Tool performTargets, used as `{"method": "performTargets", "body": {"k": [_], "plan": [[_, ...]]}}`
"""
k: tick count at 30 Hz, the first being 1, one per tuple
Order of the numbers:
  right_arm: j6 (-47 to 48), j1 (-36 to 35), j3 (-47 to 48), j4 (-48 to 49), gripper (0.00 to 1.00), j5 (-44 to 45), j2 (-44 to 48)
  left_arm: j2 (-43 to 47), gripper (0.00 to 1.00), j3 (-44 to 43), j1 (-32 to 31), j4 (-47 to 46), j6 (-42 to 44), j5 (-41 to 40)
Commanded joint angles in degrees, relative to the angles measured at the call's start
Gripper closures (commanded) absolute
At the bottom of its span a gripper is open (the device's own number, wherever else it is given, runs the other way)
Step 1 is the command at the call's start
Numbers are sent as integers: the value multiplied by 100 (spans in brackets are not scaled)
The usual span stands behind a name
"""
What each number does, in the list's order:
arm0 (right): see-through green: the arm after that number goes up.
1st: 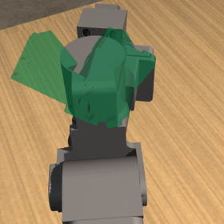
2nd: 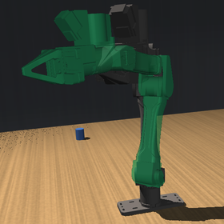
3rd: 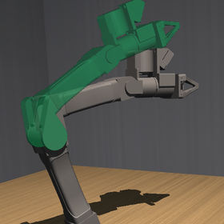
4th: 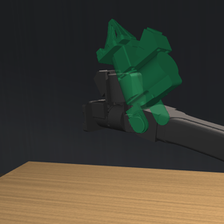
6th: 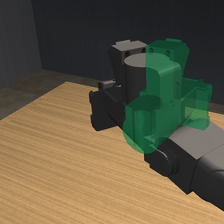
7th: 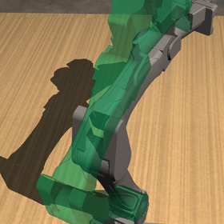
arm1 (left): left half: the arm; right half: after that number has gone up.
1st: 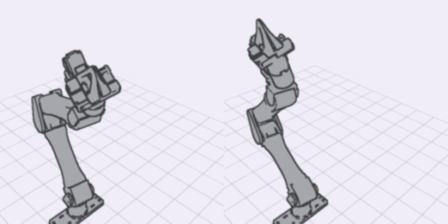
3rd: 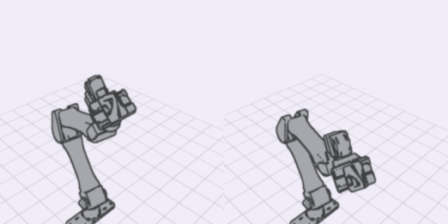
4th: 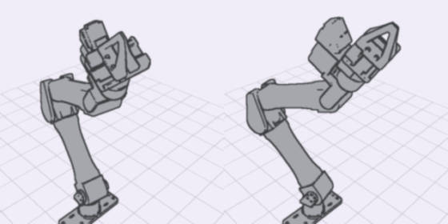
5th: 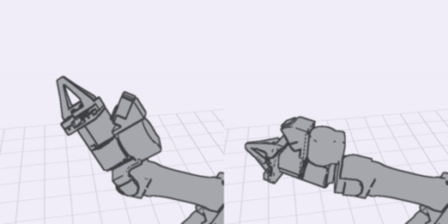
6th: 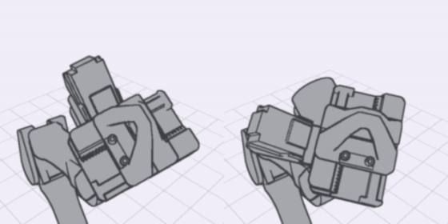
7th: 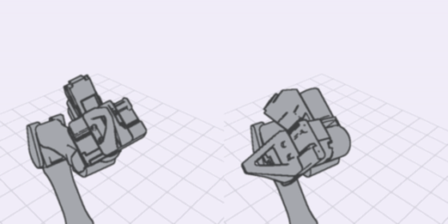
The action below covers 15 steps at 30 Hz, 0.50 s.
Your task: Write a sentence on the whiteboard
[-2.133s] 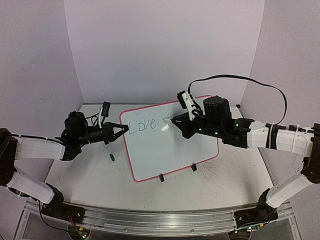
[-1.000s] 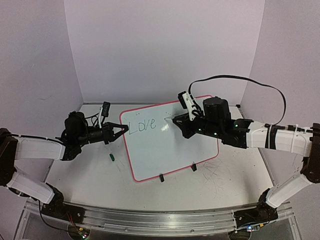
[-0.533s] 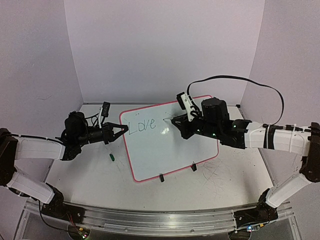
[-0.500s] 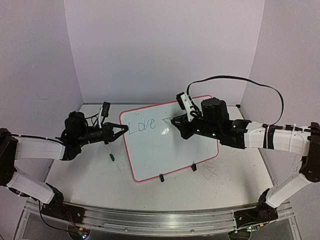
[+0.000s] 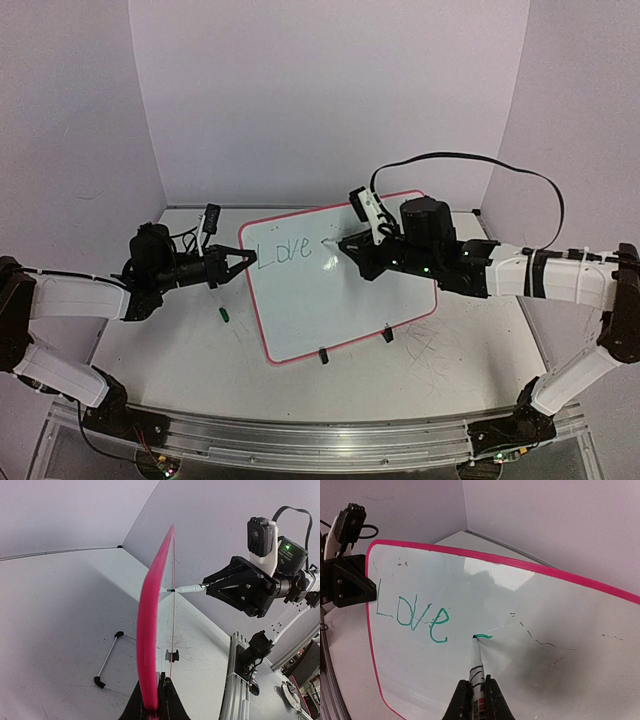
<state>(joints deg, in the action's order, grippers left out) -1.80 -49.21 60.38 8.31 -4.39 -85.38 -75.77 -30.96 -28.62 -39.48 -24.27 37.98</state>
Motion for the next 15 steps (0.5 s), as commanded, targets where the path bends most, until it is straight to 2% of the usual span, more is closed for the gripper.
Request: {"method": "performTargets", "body": {"k": [1, 15], "plan": [[-63, 23, 133, -41, 100, -33, -111, -61, 100, 47, -21, 187, 450, -221], [0, 25, 191, -354, 100, -58, -131, -65, 100, 46, -21, 191, 441, -227]]}}
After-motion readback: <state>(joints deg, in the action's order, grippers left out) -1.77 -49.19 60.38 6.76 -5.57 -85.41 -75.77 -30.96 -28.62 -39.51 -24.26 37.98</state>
